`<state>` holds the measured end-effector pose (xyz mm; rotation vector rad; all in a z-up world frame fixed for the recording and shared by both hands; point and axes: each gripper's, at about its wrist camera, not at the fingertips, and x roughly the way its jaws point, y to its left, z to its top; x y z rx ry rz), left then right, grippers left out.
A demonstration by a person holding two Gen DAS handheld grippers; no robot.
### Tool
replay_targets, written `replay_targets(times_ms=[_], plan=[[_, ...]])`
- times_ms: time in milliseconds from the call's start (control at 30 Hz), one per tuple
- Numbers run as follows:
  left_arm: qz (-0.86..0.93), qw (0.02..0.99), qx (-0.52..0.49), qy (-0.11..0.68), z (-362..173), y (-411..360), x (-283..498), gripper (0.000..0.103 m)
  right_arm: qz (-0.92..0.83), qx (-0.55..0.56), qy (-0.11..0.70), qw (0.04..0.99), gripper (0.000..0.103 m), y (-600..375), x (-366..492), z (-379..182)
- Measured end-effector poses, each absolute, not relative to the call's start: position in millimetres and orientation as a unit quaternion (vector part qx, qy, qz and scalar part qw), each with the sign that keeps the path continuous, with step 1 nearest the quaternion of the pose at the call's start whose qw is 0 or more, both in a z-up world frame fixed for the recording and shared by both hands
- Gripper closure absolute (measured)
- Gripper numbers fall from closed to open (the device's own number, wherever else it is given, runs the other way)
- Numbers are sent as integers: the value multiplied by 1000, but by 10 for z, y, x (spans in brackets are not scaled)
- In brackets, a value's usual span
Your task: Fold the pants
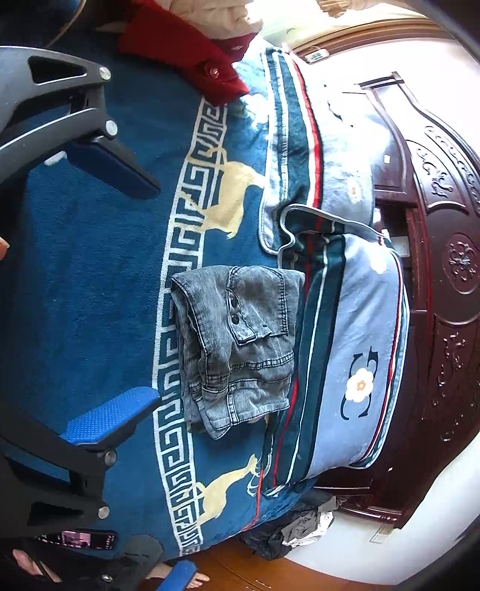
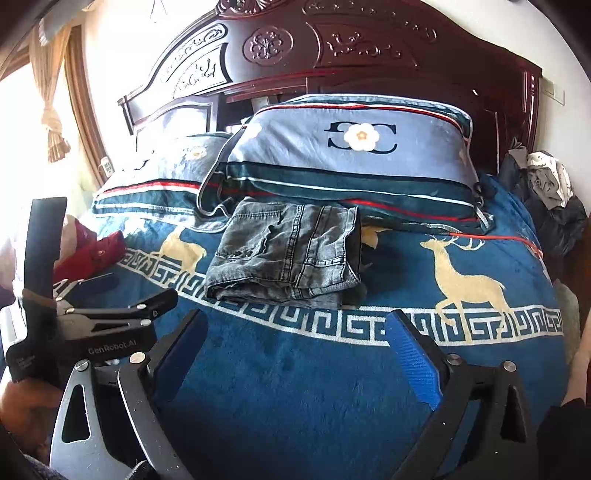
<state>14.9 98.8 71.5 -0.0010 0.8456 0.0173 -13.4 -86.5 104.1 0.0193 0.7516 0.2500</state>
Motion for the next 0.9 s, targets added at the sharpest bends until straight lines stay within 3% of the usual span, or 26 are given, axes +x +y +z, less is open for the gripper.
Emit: replay_targets(times_ms=[900], plan=[[58,922,3,384,960,1068,-243,0,122,28,355,927,5,-892,-452,1353]])
